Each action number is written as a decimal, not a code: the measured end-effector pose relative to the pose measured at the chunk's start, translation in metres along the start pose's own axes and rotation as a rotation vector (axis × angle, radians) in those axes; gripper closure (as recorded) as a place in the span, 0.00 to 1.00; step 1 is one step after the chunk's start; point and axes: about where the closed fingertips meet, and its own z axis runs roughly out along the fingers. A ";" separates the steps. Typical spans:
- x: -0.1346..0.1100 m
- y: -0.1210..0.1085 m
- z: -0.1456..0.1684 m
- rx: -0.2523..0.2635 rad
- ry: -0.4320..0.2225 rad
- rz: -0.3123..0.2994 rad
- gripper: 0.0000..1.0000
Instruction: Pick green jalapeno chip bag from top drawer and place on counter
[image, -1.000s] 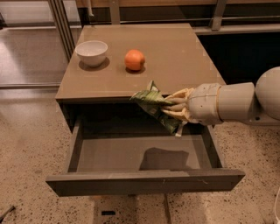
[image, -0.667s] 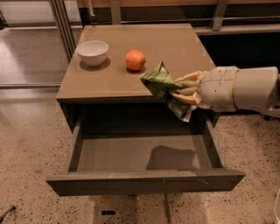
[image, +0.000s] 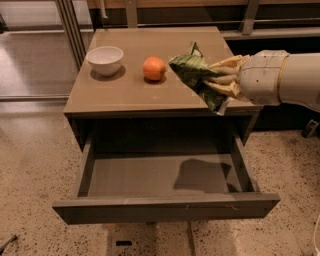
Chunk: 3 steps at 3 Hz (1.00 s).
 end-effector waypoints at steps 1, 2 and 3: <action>0.017 -0.007 0.001 0.031 0.033 -0.049 1.00; 0.048 -0.023 0.011 0.073 0.065 -0.078 1.00; 0.075 -0.040 0.029 0.090 0.086 -0.089 1.00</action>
Offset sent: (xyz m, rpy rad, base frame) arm 0.0726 -0.0601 -0.0432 -0.1045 -0.1206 -0.1223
